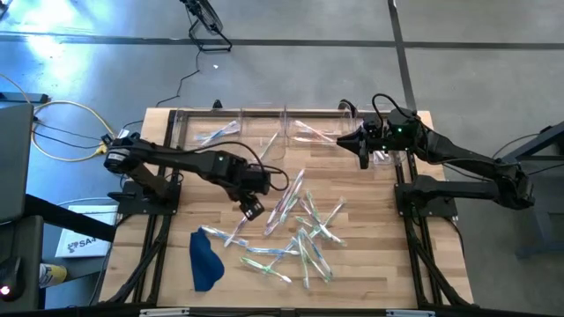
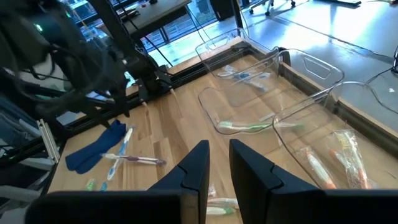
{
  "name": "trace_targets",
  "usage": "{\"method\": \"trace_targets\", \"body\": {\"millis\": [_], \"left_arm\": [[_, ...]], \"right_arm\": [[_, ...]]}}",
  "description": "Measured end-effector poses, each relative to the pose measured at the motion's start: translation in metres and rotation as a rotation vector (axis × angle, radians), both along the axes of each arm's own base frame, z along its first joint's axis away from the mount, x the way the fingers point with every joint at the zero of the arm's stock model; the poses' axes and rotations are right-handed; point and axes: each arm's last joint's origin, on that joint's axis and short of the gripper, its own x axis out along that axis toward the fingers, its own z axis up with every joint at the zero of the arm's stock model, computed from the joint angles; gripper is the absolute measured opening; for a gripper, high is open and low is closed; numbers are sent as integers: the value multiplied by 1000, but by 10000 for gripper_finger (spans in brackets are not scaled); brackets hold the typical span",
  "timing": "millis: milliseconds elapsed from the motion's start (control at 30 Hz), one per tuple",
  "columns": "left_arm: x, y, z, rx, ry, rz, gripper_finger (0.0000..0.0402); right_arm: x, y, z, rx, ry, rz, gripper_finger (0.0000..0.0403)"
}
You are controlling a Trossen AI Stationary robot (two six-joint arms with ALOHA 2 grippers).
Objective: Pick & Place Toothbrushes
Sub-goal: Put the purple toothbrush into the right transparent bin
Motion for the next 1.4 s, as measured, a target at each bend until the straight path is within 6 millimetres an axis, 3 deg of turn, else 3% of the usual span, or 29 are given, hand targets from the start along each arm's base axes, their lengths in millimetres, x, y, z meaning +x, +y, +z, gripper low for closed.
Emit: {"method": "trace_targets", "body": {"millis": [367,733,1100,1400], "left_arm": [[-12,-5,-43,-179,162,68,188],[-19,-22,-84,-184,155,97,188],[-15,-24,-106,-222,50,112,188],[-26,-23,-122,-243,123,162,188]], "right_arm": [[0,-1,0,-11,5,-27,54],[0,-1,0,-11,6,-28,54],[0,-1,-1,-8,12,-28,54],[0,-1,-1,-7,12,-28,54]]}}
